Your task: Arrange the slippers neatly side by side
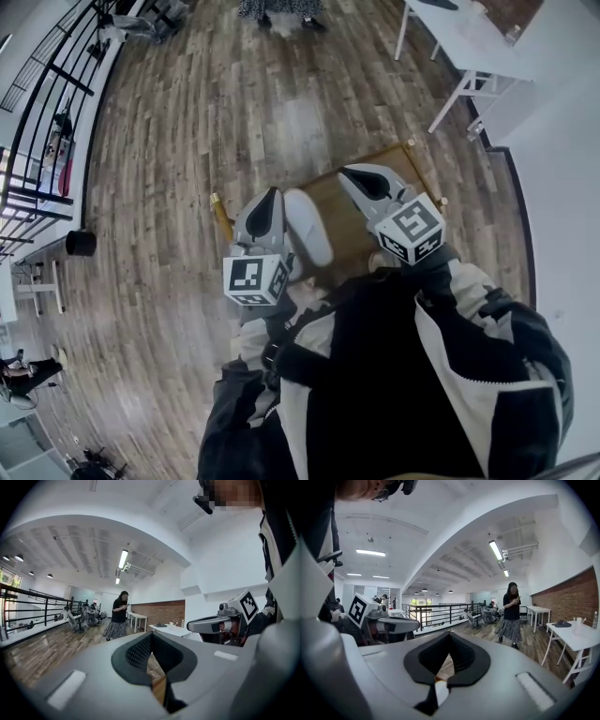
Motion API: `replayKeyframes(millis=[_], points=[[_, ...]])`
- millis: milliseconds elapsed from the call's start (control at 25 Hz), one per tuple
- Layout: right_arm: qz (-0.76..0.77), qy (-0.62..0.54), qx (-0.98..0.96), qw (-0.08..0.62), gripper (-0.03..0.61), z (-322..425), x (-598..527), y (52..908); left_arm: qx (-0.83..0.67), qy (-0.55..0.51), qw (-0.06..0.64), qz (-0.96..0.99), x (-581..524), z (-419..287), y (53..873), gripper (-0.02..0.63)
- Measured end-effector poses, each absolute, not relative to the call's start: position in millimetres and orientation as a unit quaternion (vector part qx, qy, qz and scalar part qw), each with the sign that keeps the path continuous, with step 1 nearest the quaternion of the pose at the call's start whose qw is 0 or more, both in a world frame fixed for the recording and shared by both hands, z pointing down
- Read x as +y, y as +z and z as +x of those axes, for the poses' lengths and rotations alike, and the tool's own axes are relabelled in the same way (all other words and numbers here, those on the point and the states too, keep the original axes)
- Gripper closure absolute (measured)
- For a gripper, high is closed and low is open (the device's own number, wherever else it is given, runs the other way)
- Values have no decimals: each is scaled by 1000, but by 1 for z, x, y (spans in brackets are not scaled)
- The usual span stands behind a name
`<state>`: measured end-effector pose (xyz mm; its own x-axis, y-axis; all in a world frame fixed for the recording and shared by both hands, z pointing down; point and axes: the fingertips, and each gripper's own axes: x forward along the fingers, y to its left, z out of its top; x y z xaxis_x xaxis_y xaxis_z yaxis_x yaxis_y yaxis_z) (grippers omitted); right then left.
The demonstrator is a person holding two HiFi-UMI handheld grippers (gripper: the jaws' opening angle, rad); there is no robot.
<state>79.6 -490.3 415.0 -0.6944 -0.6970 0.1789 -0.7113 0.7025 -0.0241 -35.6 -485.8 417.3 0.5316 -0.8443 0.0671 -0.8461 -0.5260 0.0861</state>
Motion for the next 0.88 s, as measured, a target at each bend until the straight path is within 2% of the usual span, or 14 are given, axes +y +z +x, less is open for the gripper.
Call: replayKeyframes(millis=[880], points=[[378, 28, -920, 101, 578, 99, -499, 420, -499, -1, 52, 865, -486, -16, 412, 597]])
